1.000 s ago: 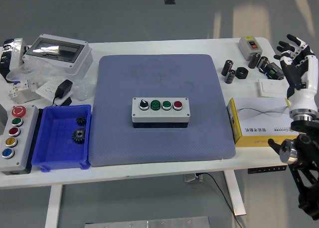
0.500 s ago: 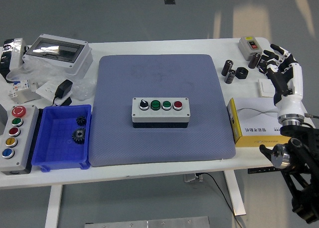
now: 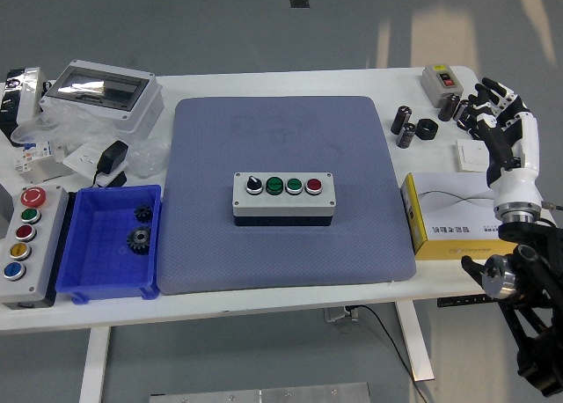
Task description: Pick up the button,place it on the desk,press the button,press the button
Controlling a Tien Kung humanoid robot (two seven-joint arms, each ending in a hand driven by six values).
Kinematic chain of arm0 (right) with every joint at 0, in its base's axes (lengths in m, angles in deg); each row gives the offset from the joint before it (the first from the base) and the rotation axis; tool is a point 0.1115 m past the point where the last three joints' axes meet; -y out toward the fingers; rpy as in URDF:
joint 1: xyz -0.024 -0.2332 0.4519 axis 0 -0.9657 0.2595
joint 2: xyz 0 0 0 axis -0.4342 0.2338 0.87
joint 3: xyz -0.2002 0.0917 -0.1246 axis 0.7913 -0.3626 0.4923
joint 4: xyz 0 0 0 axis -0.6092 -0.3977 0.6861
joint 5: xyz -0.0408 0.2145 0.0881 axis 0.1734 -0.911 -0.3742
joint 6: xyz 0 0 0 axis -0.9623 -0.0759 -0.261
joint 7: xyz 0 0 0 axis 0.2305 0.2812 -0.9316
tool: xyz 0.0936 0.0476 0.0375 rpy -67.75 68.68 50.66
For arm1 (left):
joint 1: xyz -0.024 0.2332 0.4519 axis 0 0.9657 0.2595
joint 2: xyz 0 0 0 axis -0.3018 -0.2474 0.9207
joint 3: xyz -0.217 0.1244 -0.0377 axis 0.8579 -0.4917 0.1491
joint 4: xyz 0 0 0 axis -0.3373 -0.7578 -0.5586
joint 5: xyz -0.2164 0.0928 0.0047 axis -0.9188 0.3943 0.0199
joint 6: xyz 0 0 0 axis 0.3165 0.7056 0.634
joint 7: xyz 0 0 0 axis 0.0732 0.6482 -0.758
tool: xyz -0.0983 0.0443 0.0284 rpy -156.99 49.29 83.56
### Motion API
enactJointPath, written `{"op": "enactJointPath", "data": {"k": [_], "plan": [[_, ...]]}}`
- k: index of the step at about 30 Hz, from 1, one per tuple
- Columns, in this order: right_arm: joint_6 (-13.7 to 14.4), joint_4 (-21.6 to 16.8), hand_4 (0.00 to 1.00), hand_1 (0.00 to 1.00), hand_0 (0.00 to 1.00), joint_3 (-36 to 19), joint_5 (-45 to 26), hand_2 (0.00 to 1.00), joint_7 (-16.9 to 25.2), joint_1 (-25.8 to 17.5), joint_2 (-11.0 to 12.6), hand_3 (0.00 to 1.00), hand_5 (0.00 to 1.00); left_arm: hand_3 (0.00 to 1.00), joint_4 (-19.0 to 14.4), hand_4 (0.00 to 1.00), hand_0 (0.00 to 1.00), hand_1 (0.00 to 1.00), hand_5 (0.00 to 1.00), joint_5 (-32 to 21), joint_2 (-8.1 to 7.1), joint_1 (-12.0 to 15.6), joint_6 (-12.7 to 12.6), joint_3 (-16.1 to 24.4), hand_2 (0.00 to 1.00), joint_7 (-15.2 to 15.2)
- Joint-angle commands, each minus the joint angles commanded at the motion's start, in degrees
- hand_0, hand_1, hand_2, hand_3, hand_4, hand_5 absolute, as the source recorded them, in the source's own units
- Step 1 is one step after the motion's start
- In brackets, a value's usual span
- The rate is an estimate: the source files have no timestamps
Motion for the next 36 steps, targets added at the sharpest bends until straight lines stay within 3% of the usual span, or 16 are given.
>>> {"op": "enactJointPath", "data": {"k": [13,27,36], "plan": [[-0.3,-2.1,0.602,0.742,0.765,-4.0,1.0,0.742,0.1,-0.8,-0.4,0.687,0.367,0.597,0.0,0.611,0.649,0.633,0.186,0.6,-0.42,-1.6,0.3,0.1,0.570,-0.3],[-0.8,-4.8,0.621,0.736,0.766,-11.0,0.5,0.742,0.6,-4.1,-1.1,0.686,0.398,0.598,0.0,0.611,0.649,0.633,0.187,6.4,-2.62,-5.0,2.1,1.5,0.572,-0.8],[-0.9,-5.2,0.636,0.734,0.758,-10.8,0.8,0.742,0.6,-4.0,-1.3,0.684,0.426,0.598,0.0,0.611,0.649,0.633,0.189,3.5,-2.25,-4.2,2.0,-0.3,0.572,-1.0]]}}
